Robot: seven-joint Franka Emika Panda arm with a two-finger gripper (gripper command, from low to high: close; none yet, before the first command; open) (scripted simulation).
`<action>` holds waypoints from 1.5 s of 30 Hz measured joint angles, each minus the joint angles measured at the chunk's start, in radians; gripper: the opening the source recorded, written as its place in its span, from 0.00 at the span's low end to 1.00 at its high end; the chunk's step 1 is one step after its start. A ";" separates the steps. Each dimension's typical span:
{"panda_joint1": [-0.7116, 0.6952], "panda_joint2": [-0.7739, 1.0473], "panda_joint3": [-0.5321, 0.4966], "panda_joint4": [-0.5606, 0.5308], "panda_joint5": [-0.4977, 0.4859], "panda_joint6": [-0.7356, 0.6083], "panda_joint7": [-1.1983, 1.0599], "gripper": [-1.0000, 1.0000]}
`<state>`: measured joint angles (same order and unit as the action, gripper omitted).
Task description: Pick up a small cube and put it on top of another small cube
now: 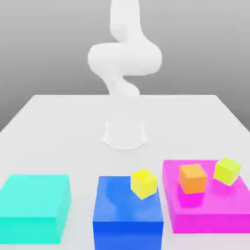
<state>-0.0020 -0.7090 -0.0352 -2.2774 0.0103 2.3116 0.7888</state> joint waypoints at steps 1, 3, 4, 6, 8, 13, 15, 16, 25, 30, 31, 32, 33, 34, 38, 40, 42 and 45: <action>-0.003 0.039 -0.014 0.010 0.006 0.005 -0.006 0.50; -0.005 0.114 -0.044 0.028 0.018 0.014 -0.019 0.50; -0.006 0.150 -0.058 0.038 0.025 0.019 -0.025 0.50; -0.010 0.222 -0.087 0.056 0.039 0.028 -0.039 0.50; -0.013 0.294 -0.116 0.074 0.055 0.037 -0.055 0.50; -0.033 0.475 -0.181 0.119 0.107 0.059 -0.100 0.50; -0.046 0.548 -0.202 0.137 0.130 0.067 -0.120 0.50; -0.052 0.585 -0.213 0.146 0.142 0.072 -0.130 0.50; -0.158 0.913 -0.257 0.228 0.234 0.110 -0.212 0.50; -0.220 1.091 -0.273 0.272 0.260 0.135 -0.240 0.50; -0.232 1.126 -0.277 0.281 0.263 0.140 -0.244 0.50; -0.245 1.160 -0.280 0.290 0.265 0.146 -0.248 0.50; -0.258 1.195 -0.283 0.298 0.266 0.152 -0.251 0.50; -0.270 1.229 -0.287 0.307 0.267 0.157 -0.254 0.50; -0.314 1.373 -0.249 0.343 0.309 0.245 -0.284 0.50; -0.320 1.393 -0.242 0.348 0.317 0.259 -0.289 0.00; -0.321 1.393 -0.242 0.348 0.318 0.259 -0.290 0.00; -0.323 1.404 -0.238 0.351 0.324 0.266 -0.295 0.00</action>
<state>-0.3251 0.6948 -0.2735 -1.9267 0.3345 2.5774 0.4942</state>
